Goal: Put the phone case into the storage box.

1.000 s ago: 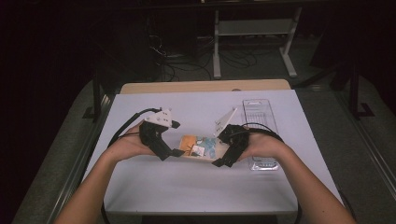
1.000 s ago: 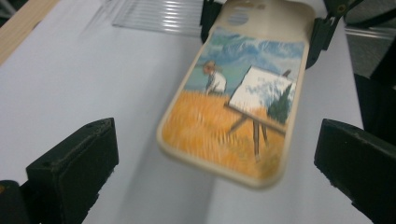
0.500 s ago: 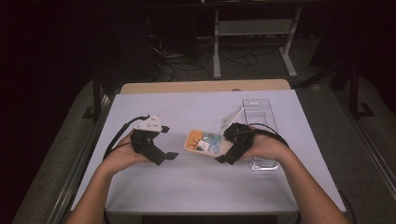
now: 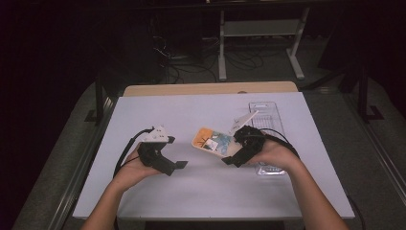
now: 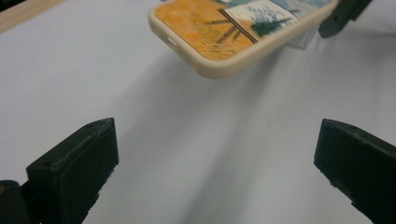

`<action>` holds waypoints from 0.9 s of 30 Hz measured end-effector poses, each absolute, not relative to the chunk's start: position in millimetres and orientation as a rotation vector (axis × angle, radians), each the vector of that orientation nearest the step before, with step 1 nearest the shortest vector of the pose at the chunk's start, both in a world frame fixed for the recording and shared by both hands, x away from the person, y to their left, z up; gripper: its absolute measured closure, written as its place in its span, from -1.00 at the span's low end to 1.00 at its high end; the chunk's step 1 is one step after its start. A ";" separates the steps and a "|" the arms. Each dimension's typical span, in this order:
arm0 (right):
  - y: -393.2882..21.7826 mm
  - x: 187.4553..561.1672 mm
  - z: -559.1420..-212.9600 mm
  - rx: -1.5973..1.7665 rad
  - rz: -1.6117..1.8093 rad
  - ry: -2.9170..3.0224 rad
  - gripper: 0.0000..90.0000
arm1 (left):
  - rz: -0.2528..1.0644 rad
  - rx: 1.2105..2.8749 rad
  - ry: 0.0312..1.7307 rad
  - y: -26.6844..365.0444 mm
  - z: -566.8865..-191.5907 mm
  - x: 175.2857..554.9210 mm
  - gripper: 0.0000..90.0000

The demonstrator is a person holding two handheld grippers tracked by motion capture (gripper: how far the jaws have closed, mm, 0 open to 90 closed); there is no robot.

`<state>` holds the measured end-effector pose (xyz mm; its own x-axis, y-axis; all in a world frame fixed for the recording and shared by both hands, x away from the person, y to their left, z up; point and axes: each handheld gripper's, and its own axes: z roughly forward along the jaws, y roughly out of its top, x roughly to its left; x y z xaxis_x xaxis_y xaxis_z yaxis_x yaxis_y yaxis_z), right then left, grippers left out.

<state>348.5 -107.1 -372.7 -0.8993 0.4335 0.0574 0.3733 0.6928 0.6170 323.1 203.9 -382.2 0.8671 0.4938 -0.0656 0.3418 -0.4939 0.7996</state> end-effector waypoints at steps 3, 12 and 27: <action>-107.9 346.4 -373.6 0.703 0.990 2.800 -0.79 | 0.212 2.116 0.620 203.4 -383.3 324.0 -1.00; -104.1 344.6 -375.9 0.709 0.998 2.811 -0.80 | 0.212 2.084 0.623 199.0 -383.8 322.2 -1.00; -103.4 345.1 -376.8 0.707 1.004 2.815 -0.80 | 0.371 2.124 0.503 188.3 -387.8 315.4 -1.00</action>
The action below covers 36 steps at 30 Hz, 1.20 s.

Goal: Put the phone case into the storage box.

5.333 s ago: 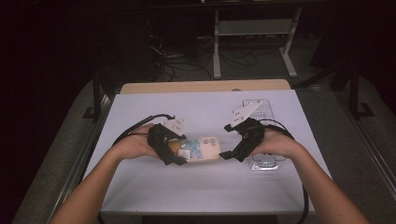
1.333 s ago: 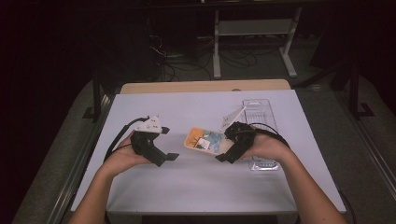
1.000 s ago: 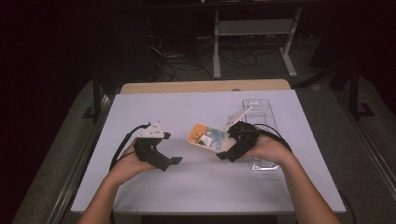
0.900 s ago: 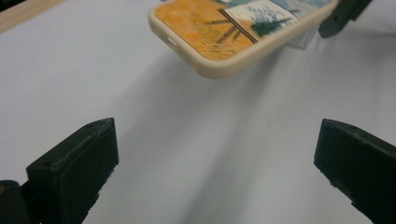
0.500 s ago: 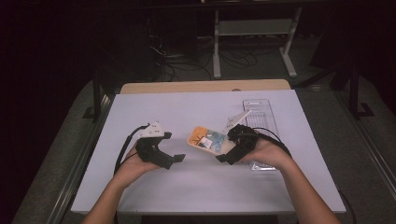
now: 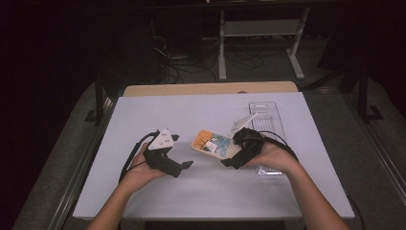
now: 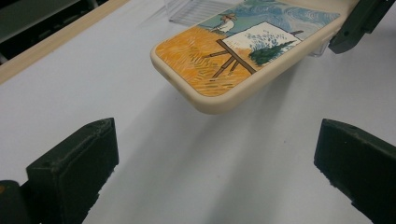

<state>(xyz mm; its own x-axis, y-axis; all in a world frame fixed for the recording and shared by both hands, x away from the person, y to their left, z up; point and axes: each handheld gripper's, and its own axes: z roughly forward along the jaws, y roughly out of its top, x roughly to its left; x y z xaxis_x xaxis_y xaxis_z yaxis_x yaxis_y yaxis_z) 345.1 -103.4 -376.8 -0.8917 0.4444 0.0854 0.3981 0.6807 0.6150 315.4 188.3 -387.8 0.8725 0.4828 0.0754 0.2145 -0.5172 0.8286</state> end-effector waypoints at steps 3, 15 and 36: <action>-103.2 345.1 -376.8 0.704 1.004 2.815 -0.80 | 0.392 2.133 0.487 189.0 -386.7 314.6 -1.00; -102.2 345.2 -377.3 0.672 1.008 2.808 -0.80 | 0.469 2.185 0.401 183.8 -388.9 309.8 -1.00; -100.9 344.8 -378.9 0.669 1.009 2.813 -0.80 | 0.743 2.275 0.199 172.5 -391.0 295.9 -0.99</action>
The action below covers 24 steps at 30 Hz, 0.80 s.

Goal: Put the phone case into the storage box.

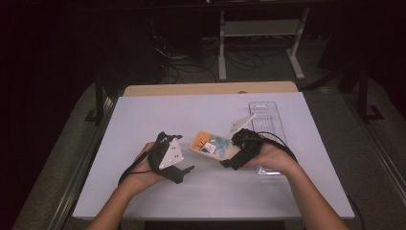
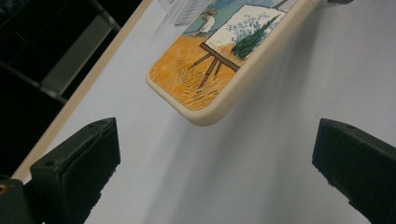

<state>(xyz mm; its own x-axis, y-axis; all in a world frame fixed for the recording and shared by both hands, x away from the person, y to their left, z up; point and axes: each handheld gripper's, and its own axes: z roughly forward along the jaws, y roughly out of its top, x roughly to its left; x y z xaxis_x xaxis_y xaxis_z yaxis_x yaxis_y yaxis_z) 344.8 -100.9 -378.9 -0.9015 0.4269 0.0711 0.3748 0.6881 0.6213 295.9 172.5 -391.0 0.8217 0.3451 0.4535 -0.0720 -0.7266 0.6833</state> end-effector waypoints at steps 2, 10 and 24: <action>-101.1 344.8 -378.7 0.671 1.011 2.814 -0.80 | 0.769 2.285 0.183 171.3 -391.5 294.7 -0.99; -100.2 344.7 -379.2 0.675 1.013 2.815 -0.80 | 0.867 2.302 0.123 165.6 -395.4 289.9 -0.99; -99.6 345.1 -379.6 0.671 1.012 2.818 -0.80 | 1.043 2.326 -0.006 157.8 -398.7 281.9 -0.91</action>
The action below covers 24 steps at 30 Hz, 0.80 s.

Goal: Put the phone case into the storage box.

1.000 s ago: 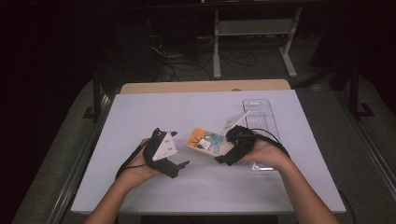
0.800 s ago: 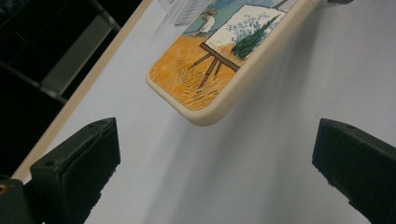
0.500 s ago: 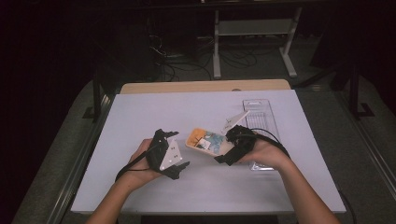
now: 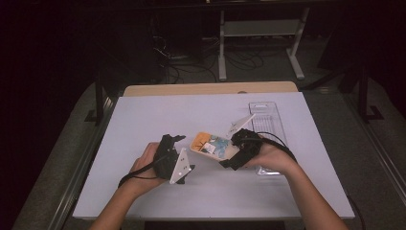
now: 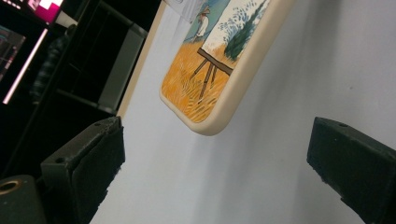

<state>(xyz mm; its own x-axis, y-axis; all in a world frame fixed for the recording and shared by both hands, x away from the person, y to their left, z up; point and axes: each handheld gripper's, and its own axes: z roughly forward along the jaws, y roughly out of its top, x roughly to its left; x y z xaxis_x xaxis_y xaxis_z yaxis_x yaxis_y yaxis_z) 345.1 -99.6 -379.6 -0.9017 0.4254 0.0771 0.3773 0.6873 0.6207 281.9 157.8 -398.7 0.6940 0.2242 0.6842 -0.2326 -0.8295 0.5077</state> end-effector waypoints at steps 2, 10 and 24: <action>-99.5 345.1 -379.6 0.673 1.011 2.817 -0.80 | 1.082 2.314 -0.024 156.1 -401.9 280.6 -0.91; -95.9 343.3 -379.8 0.697 1.006 2.827 -0.80 | 1.218 2.322 -0.104 150.2 -409.0 276.5 -0.85; -87.6 344.3 -382.7 0.656 1.012 2.831 -0.80 | 1.400 2.292 -0.223 139.6 -419.8 271.8 -0.68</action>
